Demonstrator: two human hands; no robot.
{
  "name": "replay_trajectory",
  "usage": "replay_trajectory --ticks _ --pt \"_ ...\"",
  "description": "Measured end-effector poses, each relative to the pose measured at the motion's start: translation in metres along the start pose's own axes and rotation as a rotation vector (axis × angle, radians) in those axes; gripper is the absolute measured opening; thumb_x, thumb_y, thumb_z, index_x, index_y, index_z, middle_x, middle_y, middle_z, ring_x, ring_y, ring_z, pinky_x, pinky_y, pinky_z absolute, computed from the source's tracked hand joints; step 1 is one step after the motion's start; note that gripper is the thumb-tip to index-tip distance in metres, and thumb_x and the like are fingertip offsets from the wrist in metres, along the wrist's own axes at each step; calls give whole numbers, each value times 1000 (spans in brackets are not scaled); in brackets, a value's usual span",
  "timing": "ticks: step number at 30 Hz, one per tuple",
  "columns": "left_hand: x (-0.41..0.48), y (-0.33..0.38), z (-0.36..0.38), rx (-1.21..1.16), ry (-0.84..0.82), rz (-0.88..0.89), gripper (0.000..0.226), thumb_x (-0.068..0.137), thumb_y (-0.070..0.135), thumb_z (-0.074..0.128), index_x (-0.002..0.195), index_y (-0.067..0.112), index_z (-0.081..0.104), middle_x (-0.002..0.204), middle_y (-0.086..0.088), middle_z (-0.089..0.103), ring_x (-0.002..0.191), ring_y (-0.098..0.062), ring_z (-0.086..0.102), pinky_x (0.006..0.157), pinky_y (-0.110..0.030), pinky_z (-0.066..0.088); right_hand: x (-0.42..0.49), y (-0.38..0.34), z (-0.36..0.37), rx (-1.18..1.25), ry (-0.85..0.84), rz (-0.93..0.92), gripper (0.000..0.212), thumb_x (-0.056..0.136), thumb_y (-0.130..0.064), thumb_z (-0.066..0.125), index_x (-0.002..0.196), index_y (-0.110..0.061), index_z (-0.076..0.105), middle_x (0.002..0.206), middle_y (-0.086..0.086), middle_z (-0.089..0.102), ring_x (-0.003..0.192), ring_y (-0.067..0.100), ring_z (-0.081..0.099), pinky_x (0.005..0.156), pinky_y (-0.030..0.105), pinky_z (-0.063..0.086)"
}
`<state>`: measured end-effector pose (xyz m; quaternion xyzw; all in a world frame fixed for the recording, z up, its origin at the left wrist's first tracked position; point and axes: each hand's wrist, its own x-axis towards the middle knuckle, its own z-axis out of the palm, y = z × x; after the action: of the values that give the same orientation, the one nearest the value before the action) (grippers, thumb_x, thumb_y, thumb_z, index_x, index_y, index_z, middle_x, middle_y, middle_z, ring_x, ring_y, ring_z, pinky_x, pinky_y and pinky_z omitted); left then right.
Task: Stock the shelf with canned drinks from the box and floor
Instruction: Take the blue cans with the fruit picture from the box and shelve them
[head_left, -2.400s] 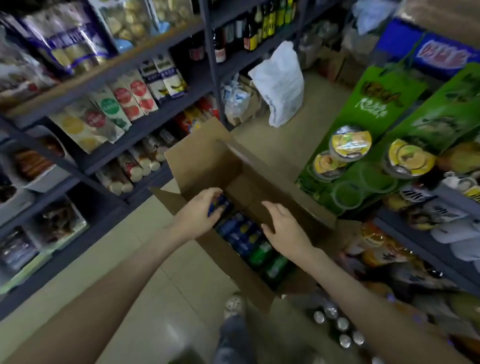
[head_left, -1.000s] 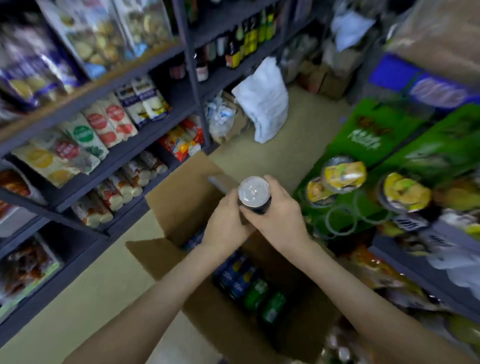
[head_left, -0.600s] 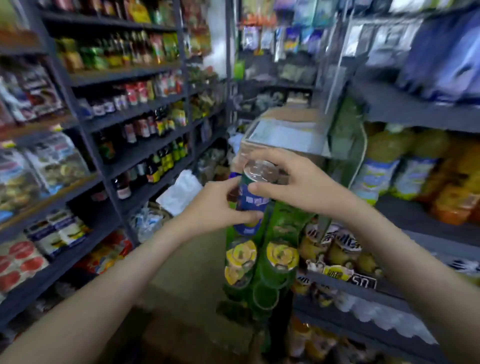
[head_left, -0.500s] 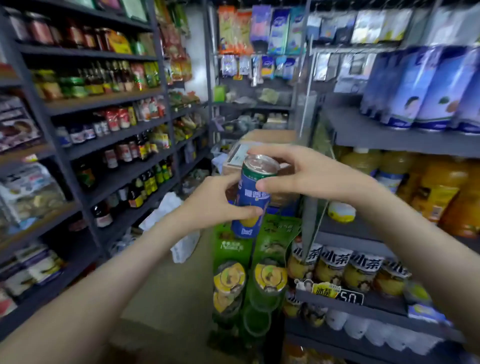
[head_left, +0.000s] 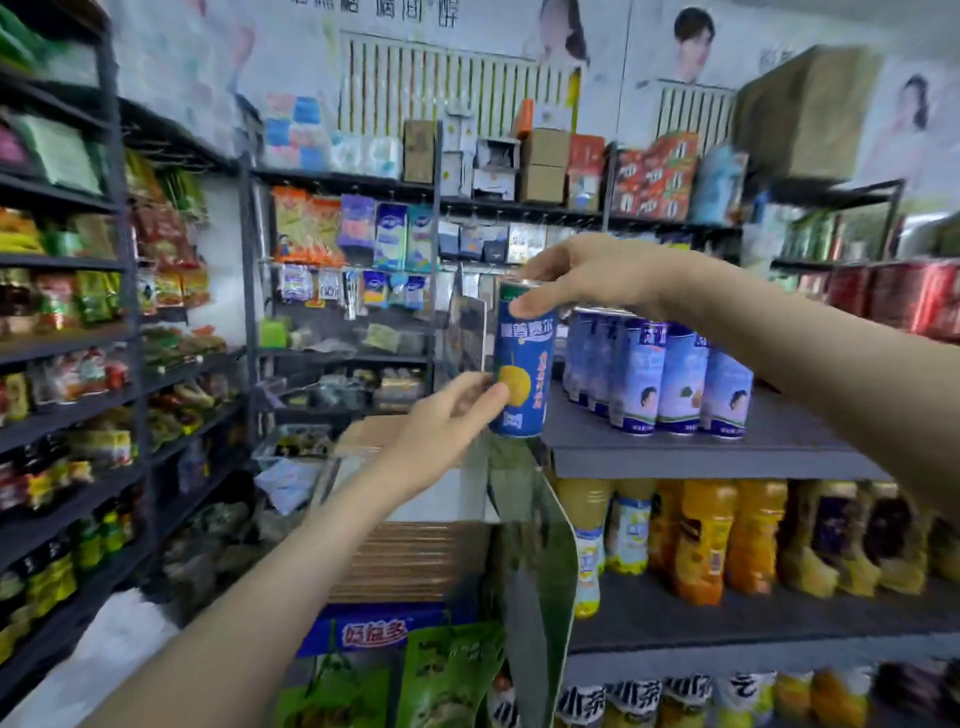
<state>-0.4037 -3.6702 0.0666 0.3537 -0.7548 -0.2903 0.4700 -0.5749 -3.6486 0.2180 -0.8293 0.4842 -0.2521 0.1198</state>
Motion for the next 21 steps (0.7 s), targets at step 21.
replay_trajectory --ticks 21 --pt "84 -90 54 229 -169 151 55 93 51 42 141 25 38 146 10 38 133 -4 33 111 -30 29 141 70 -1 -603 -223 332 56 94 -23 54 143 -4 36 146 14 41 128 32 45 105 40 34"
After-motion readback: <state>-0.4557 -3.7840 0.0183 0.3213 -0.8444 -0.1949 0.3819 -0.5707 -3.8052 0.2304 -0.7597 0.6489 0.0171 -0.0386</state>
